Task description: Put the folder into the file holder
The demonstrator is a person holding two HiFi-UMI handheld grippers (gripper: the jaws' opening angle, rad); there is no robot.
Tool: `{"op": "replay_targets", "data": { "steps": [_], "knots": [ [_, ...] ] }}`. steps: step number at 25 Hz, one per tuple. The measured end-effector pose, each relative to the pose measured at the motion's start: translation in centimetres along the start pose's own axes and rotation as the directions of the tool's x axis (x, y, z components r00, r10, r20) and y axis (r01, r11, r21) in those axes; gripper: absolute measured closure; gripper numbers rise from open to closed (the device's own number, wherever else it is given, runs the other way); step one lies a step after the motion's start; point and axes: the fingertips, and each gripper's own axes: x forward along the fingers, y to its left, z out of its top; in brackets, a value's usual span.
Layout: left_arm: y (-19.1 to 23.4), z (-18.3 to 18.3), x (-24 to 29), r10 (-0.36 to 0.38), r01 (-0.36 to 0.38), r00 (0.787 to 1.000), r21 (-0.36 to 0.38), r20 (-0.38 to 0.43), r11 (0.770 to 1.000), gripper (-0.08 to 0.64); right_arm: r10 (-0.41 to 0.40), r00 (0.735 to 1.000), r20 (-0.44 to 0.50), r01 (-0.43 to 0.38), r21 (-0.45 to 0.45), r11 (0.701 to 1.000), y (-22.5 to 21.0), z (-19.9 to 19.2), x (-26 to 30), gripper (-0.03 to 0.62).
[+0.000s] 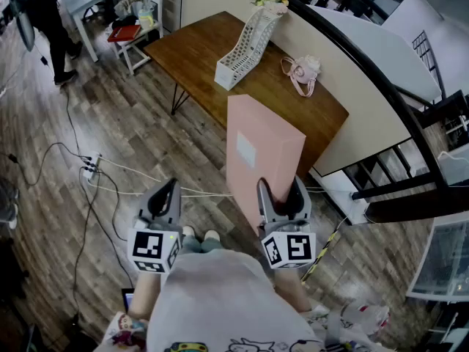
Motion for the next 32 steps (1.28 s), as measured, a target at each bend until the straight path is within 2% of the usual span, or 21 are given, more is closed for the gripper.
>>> {"op": "replay_targets", "data": {
  "steps": [8,18,25,32],
  "knots": [
    [-2.2,-0.4,-1.3,0.067,-0.067,0.998,0.003,0.014,0.998,0.554,0.070,0.997,0.012,-0.070,0.048,0.996,-1.4,-0.2,-1.4,0.302],
    [-1.1,-1.4,-2.6,0.137,-0.137,0.991,-0.022,0.002,0.990,0.554,0.145,0.989,-0.001,-0.144,0.066,0.987,-0.1,-0.7,-0.1,0.302],
    [3.0,-1.0,-1.0,0.136,-0.136,0.991,-0.025,0.009,0.990,0.554,0.161,0.987,-0.018,-0.160,0.060,0.985,2.6,-1.5,3.9,0.302],
    [10.9,1.0,2.2,0.127,-0.127,0.992,-0.018,0.015,0.992,0.554,0.162,0.986,-0.024,-0.161,0.042,0.986,7.0,-1.3,11.7,0.302]
  ]
}}
